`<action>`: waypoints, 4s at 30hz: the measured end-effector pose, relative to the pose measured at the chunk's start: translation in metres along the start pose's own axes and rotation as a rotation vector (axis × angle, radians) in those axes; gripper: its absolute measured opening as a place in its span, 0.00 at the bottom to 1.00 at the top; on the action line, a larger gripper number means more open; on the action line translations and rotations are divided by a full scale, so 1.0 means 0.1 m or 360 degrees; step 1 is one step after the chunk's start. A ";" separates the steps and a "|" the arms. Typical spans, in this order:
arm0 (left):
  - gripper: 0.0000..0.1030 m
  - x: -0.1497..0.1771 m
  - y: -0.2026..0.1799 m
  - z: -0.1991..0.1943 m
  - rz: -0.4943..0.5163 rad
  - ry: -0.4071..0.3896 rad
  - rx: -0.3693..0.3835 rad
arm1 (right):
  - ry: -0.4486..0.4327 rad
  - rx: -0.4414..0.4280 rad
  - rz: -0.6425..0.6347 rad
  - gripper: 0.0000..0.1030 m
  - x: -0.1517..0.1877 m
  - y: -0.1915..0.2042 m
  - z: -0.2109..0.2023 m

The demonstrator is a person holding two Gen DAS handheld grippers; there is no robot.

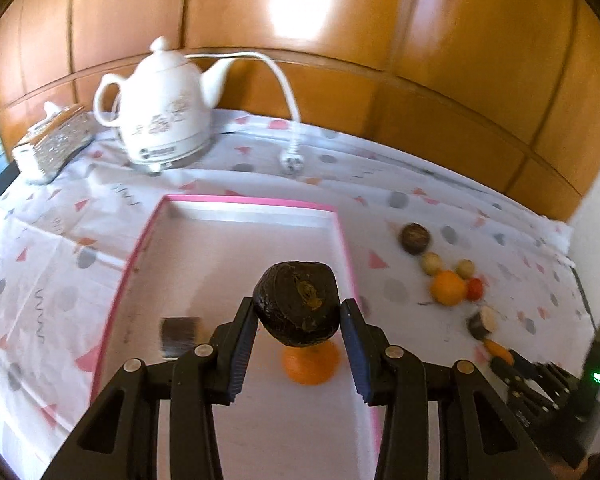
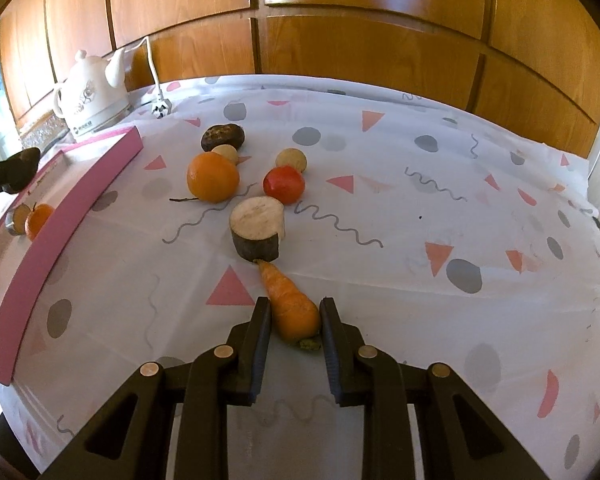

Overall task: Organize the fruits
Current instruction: 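Carry the dark brown fruit into the pink tray and open the left tool, then lower the carrot into the pink tray and open the right tool, then grasp the red tomato with the right tool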

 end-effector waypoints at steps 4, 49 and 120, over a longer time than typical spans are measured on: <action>0.42 -0.05 0.18 0.02 -0.0065 -0.0015 -0.0077 | 0.0025 0.0021 0.0004 0.23 -0.01 0.01 -0.01; 0.60 0.41 0.96 -0.47 -0.0324 -0.0096 -0.0194 | 0.0063 -0.0743 -0.0527 0.35 -0.33 2.52 -0.50; 0.60 0.53 -0.72 -0.03 0.0253 0.0113 0.0121 | -0.0014 -0.0251 0.0278 0.48 -0.73 -0.07 0.12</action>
Point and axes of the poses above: each gripper's, at about its wrist camera, not at the fingertips, and z roughly the way its jaws point, y to its left, x to its underside, the point moved 10 cm from there along z, roughly the way its jaws point, and after that the axes turned 8 degrees about y, right-handed, at the moved point
